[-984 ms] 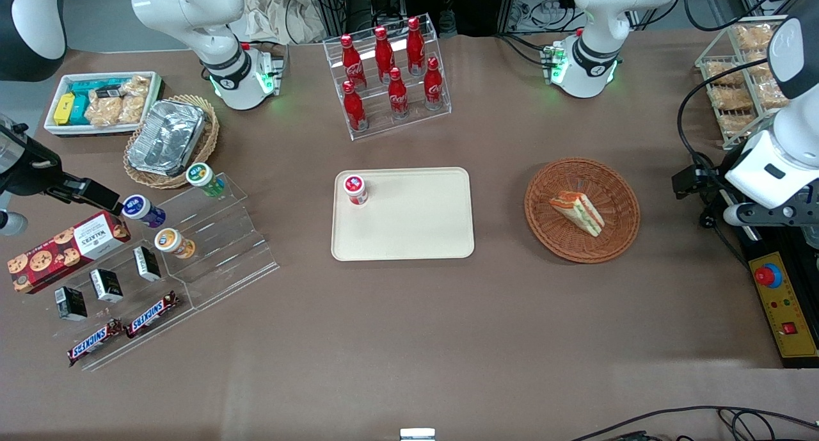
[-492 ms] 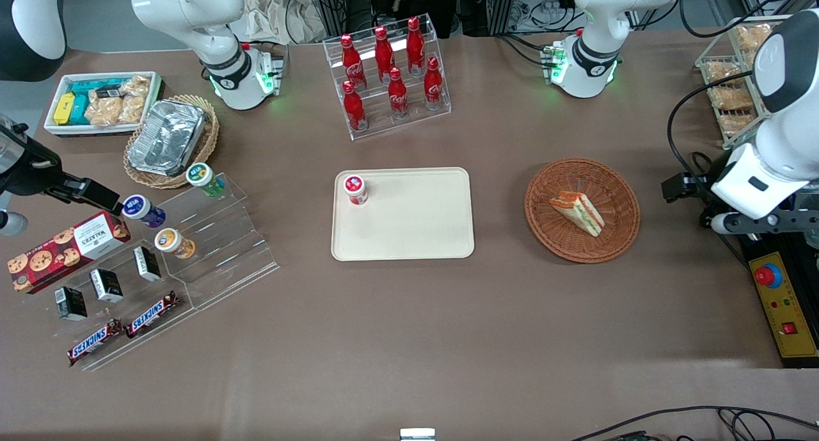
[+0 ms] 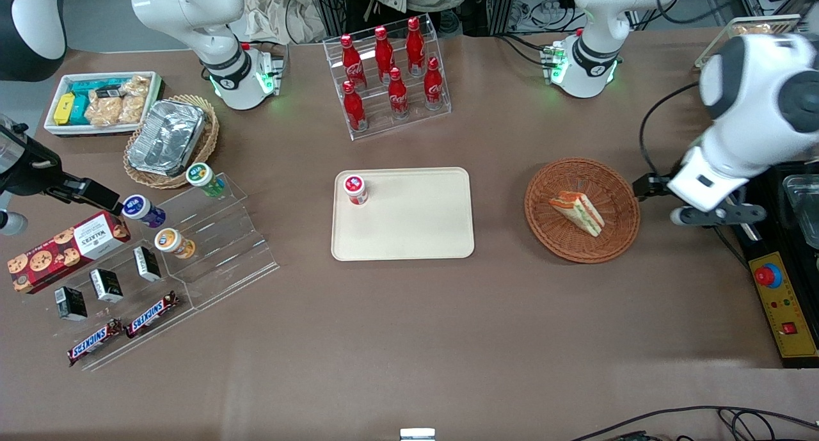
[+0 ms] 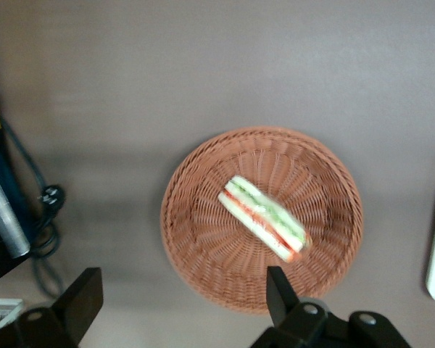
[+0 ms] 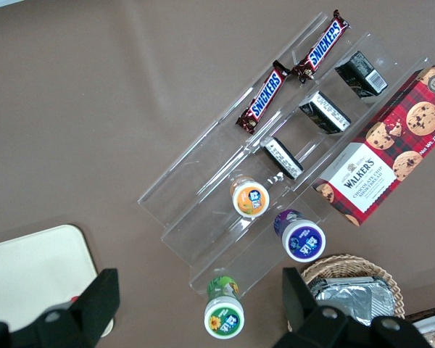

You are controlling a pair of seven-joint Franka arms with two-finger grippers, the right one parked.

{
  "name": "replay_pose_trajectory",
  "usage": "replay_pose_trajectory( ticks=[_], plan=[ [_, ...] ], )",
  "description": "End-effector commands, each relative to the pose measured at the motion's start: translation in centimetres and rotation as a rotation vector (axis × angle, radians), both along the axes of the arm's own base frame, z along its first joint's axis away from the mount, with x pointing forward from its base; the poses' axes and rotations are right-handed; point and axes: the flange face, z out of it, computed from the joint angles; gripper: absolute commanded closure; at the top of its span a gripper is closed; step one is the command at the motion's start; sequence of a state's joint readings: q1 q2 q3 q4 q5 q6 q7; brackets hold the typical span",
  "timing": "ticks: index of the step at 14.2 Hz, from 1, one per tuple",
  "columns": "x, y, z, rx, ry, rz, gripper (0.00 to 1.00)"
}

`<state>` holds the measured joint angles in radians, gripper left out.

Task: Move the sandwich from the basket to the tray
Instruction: 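Lower the open left gripper over the wrapped sandwich in the basket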

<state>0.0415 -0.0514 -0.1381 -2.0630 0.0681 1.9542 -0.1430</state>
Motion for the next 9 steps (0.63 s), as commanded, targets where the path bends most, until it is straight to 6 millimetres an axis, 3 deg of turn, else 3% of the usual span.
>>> replay_pose_trajectory(
  ticks=[1,6,9],
  plan=[
    [-4.2,-0.1,-2.2,-0.001,-0.045,0.082,0.0],
    [-4.5,-1.0,-5.7,-0.061,-0.035,0.233,0.0],
    [-4.1,-3.3,-7.9,-0.056,-0.029,0.403,0.0]
  ],
)
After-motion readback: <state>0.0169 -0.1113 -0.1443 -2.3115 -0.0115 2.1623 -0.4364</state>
